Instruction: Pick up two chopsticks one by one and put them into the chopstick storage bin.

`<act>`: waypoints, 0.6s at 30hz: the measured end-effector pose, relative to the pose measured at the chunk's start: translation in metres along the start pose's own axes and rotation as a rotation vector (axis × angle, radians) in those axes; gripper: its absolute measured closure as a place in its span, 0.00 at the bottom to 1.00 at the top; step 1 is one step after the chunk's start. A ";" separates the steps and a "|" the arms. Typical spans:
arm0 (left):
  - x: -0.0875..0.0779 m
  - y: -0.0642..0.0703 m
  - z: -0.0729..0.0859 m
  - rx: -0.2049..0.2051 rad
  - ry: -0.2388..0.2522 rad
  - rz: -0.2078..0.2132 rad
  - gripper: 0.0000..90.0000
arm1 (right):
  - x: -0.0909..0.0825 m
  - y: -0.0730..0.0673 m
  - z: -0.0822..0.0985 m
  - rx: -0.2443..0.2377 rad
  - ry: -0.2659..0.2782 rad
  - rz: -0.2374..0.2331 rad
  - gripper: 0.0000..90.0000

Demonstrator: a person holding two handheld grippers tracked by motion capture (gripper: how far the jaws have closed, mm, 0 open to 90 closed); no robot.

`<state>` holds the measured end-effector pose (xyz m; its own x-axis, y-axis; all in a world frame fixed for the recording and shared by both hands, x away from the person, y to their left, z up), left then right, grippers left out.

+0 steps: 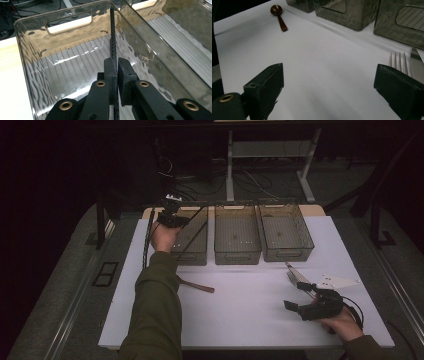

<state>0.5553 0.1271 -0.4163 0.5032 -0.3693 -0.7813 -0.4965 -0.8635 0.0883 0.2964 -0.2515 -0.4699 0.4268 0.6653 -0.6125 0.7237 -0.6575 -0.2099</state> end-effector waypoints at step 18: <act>-0.020 0.008 0.001 0.057 0.032 0.040 0.53 | 0.000 0.000 0.000 -0.001 -0.004 0.004 0.10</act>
<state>0.5408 0.1280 -0.4005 0.5037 -0.4147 -0.7578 -0.5557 -0.8272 0.0833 0.2964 -0.2518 -0.4700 0.4272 0.6615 -0.6164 0.7226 -0.6595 -0.2069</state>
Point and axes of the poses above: each handheld gripper's, and its own axes: x roughly forward along the jaws, z roughly out of its underside, y roughly to its right, the point moved 7 cm from there along x, roughly forward along the jaws, and after that the axes turned 8 degrees about -y, right-handed, at the moved point
